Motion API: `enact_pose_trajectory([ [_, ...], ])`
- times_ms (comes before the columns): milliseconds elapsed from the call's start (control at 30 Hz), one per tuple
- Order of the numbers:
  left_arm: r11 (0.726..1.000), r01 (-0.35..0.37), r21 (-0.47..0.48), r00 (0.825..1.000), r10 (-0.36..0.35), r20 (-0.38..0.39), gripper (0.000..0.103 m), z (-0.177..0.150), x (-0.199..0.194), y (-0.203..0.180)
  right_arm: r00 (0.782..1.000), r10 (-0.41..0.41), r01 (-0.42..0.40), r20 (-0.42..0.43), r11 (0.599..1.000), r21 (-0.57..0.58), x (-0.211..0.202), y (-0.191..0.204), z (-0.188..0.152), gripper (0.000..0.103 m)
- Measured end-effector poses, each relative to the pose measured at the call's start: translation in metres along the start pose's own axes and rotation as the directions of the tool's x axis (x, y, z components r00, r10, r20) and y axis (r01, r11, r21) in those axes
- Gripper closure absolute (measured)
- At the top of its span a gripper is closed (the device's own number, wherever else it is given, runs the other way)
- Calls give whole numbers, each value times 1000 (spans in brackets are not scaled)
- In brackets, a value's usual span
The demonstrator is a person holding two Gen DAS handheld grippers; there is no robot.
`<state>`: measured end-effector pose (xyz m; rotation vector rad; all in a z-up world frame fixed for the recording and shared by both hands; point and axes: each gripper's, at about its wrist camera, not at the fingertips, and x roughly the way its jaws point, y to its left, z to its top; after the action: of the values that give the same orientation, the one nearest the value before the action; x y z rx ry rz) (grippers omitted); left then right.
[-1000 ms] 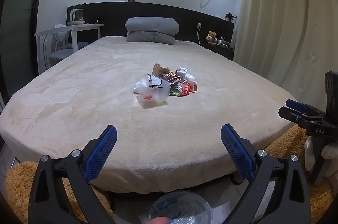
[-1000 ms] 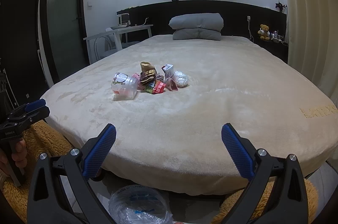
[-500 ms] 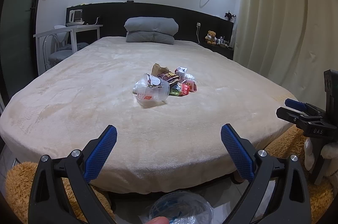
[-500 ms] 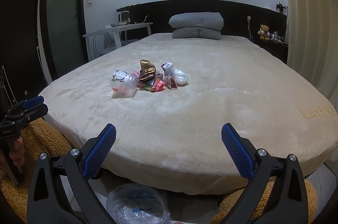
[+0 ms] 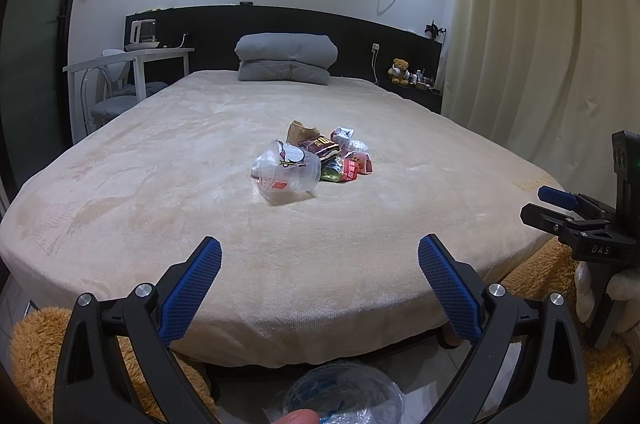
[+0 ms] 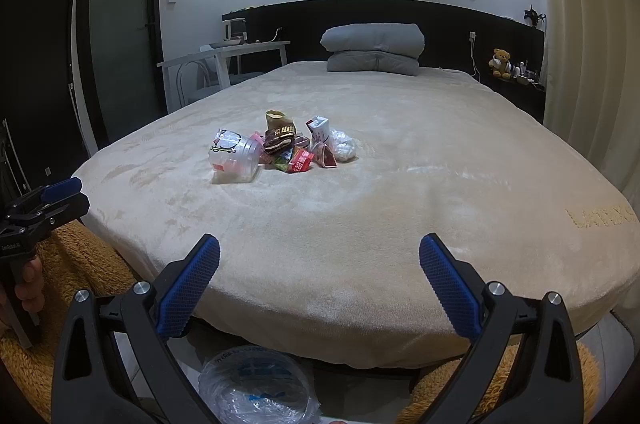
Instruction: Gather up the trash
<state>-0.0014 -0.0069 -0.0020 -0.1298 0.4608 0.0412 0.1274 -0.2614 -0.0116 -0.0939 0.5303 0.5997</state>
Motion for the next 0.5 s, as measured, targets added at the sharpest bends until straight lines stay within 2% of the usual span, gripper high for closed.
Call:
enact_pose_trajectory([
  [500, 1000, -2, 0, 1000, 2, 0, 6, 0, 0, -1, 1000, -2, 2, -2, 1000, -3, 0, 1, 1, 4],
])
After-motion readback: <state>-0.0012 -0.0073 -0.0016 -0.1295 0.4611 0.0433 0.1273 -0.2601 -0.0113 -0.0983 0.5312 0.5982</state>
